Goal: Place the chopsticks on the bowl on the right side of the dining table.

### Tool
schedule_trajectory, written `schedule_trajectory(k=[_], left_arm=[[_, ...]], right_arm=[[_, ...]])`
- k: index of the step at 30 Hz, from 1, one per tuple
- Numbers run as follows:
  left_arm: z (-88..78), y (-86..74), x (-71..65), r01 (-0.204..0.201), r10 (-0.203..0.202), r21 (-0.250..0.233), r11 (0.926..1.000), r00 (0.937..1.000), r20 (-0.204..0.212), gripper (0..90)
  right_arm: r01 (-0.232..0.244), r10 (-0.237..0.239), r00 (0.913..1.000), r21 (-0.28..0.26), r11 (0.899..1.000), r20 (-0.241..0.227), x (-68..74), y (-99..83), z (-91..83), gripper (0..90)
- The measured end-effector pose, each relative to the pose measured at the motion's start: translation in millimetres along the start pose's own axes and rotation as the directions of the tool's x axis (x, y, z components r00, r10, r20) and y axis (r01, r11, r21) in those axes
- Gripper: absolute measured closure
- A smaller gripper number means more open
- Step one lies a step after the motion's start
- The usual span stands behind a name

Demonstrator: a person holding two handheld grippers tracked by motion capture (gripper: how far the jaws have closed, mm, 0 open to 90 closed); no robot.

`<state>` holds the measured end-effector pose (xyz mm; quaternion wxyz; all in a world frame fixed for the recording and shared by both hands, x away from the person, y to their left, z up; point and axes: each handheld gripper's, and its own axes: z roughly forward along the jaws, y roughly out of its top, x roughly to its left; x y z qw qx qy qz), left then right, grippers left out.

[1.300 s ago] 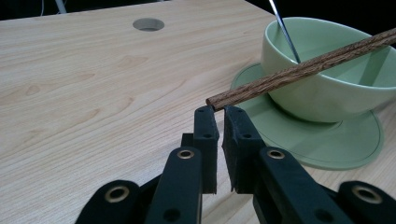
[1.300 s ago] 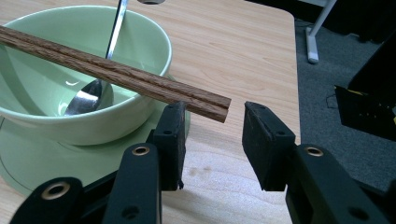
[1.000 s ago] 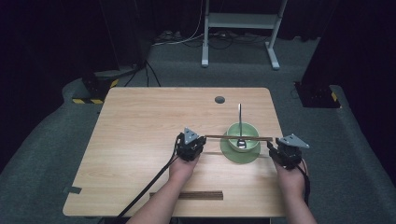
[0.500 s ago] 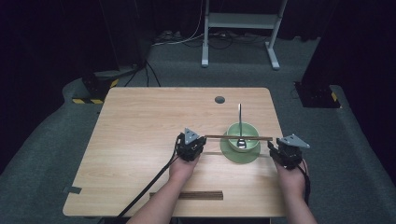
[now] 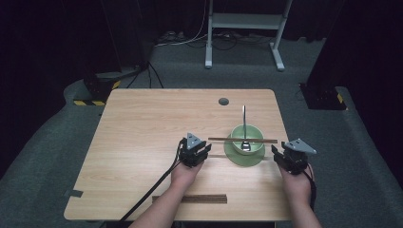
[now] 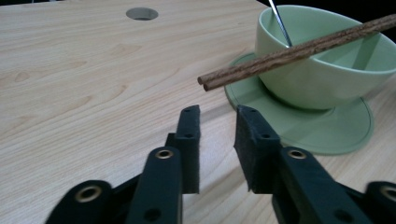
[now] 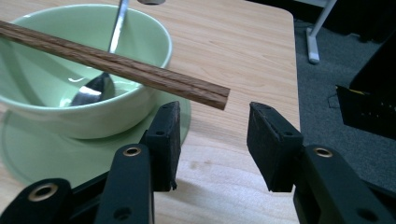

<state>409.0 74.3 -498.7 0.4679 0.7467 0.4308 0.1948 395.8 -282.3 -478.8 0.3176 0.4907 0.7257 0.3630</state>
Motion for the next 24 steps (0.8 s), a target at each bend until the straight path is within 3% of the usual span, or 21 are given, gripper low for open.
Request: schedule_trajectory(k=[4, 11, 18, 21, 24], left_arm=[[-11.3, -2.0, 6.1, -0.014, 0.013, 0.008, 0.9999, 0.9998, 0.015, 58.3], [-50.4, -15.8, 29.4, -0.053, 0.053, 0.041, 0.9977, 0.9986, 0.01, 48.0], [-104.8, -43.1, 75.7, -0.043, 0.046, 0.075, 0.9963, 0.9979, -0.045, 42.0], [-127.1, -59.1, 99.4, -0.031, 0.041, 0.125, 0.9917, 0.9964, -0.074, 38.2], [-148.3, -78.1, 122.3, 0.011, 0.009, 0.169, 0.9856, 0.9931, -0.117, 32.1]], right_arm=[[0.009, -0.009, 0.9999, -0.016, 1.0, -0.006, 8.6, -3.2, -9.1, 51.8], [0.038, -0.038, 0.9991, -0.024, 0.999, -0.018, 28.3, -10.6, -23.7, 49.9], [0.058, -0.058, 0.9966, -0.008, 0.998, -0.058, 56.8, -18.6, -29.6, 46.7], [0.072, -0.069, 0.9924, 0.025, 0.997, -0.101, 71.4, -24.1, -25.8, 43.5], [0.072, -0.062, 0.988, 0.062, 0.995, -0.142, 81.0, -30.4, -20.9, 41.7]])
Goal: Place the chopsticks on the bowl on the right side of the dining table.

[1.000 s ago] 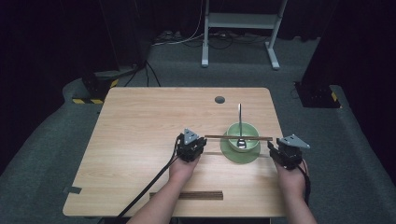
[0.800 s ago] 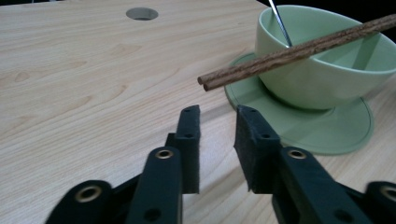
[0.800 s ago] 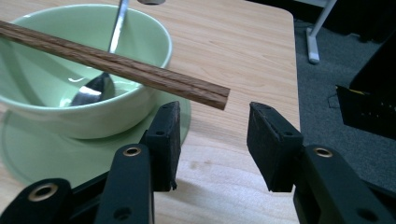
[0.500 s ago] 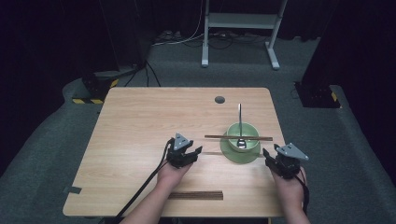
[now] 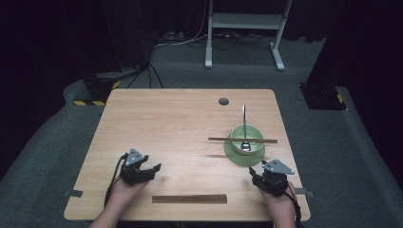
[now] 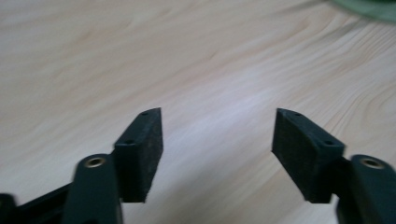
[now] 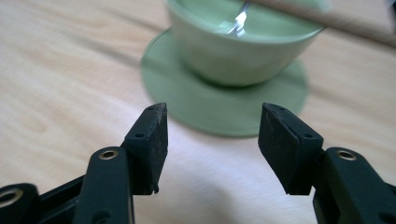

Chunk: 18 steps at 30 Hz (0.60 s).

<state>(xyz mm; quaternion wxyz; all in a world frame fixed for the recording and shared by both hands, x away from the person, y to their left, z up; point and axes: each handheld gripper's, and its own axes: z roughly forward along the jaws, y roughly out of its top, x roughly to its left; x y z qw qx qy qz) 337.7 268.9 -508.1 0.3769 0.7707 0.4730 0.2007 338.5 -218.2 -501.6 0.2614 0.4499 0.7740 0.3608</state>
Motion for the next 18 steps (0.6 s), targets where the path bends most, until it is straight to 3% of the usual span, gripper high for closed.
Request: schedule_trajectory(k=[2, 6, 8, 13, 18], left_arm=[[-7.7, -14.1, 14.0, 0.011, -0.01, 0.028, 0.9996, 0.9991, -0.04, 28.9], [-17.9, -37.5, 30.4, -0.007, 0.014, 0.064, 0.9979, 0.9934, -0.114, 25.6], [-22.1, -43.7, 33.6, 0.018, -0.013, 0.043, 0.9989, 0.9935, -0.113, 23.4], [-22.1, -44.7, 28.9, -0.009, 0.012, 0.036, 0.9993, 0.9953, -0.096, 25.8], [-21.4, -44.5, 31.8, 0.007, -0.004, 0.036, 0.9993, 0.9973, -0.074, 27.1]], right_arm=[[-0.009, 0.01, 0.9998, 0.033, 0.999, -0.015, 2.9, -2.7, 5.3, 40.6], [-0.03, 0.033, 0.9991, 0.085, 0.996, -0.027, 5.7, -7.6, 14.4, 39.1], [-0.027, 0.03, 0.9991, 0.099, 0.995, -0.029, 7.7, -10.0, 18.5, 38.2], [-0.045, 0.05, 0.9977, 0.102, 0.994, -0.047, 10.1, -10.8, 22.4, 38.4], [-0.058, 0.061, 0.9976, 0.105, 0.993, -0.03, 13.4, -10.1, 23.0, 35.7]])
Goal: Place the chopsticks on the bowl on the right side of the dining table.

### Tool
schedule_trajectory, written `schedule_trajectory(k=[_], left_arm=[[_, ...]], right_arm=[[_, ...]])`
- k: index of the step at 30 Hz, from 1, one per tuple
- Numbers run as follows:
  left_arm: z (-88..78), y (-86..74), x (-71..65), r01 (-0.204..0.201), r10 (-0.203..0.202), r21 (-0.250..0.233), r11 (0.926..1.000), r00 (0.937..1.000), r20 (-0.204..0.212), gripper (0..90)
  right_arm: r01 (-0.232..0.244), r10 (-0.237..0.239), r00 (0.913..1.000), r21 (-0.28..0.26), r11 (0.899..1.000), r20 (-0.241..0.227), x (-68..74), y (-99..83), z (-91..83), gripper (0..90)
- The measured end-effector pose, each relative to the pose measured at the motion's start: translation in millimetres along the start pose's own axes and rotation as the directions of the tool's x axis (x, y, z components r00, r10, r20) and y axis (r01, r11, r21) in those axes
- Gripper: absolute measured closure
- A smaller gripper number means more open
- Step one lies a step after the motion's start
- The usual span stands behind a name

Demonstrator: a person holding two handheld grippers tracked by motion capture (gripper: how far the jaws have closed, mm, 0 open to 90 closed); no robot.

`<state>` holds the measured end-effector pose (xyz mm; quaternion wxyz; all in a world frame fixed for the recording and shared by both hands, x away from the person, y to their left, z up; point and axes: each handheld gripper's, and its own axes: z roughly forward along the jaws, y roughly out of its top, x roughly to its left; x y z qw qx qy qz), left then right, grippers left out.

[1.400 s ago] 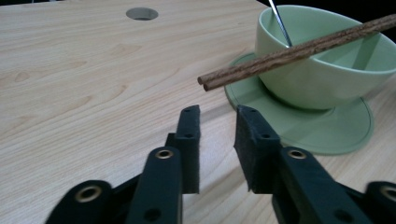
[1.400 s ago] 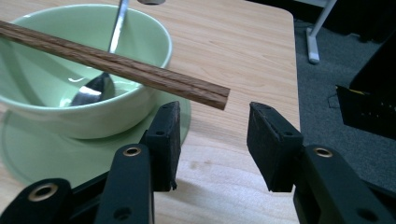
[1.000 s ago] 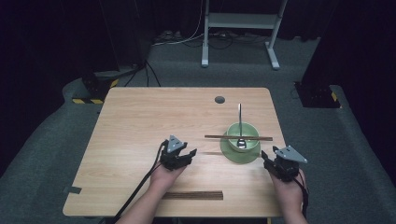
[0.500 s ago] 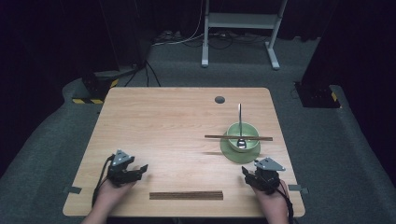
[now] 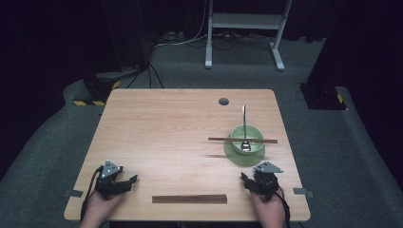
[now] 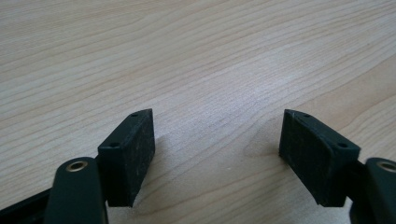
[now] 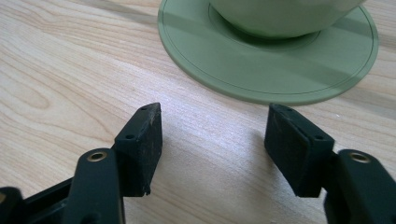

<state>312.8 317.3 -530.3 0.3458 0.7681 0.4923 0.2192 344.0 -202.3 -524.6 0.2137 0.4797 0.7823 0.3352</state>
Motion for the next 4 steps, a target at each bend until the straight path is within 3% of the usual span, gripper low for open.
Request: schedule_trajectory(k=[4], left_arm=[[0.0, 0.1, 0.2, -0.003, 0.003, 0.001, 1.0, 1.0, 0.0, 27.0]], right_arm=[[-0.015, 0.015, 0.9998, 0.004, 1.0, 0.013, 0.0, 0.2, 0.5, 32.2]])
